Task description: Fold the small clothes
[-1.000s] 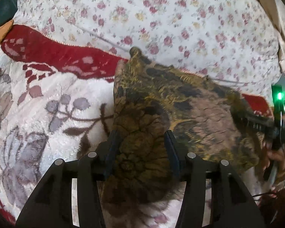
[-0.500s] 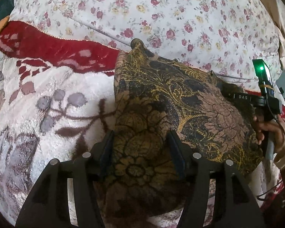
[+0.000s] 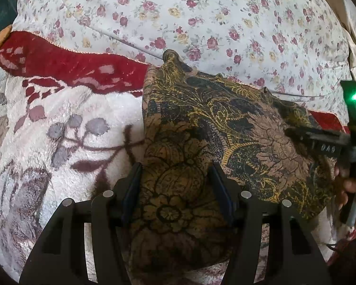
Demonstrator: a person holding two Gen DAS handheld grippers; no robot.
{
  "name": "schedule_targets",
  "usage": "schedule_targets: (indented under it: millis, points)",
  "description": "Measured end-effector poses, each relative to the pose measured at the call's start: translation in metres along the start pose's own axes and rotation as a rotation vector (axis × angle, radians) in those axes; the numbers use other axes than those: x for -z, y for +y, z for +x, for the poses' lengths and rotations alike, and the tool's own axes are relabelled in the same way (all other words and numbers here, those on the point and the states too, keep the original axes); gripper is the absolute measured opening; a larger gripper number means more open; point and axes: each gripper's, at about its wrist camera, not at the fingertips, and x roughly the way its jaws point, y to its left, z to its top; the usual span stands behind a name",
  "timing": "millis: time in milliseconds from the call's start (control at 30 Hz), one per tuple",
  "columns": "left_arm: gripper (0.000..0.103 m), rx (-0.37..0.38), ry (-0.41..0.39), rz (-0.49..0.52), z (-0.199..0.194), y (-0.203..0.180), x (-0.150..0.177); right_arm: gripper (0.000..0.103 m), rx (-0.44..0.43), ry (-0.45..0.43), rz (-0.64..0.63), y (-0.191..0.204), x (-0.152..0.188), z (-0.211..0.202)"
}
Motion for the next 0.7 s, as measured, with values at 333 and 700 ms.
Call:
schedule_targets:
  millis: [333, 700]
  points:
    - [0.059, -0.011, -0.001, 0.012, 0.000, -0.003, -0.001, 0.078, -0.021, -0.026, 0.072, -0.008, 0.013, 0.017]
    - [0.060, 0.010, 0.008, 0.000, 0.003, 0.001, -0.003, 0.086, 0.004, -0.004, 0.065, 0.022, -0.025, 0.034]
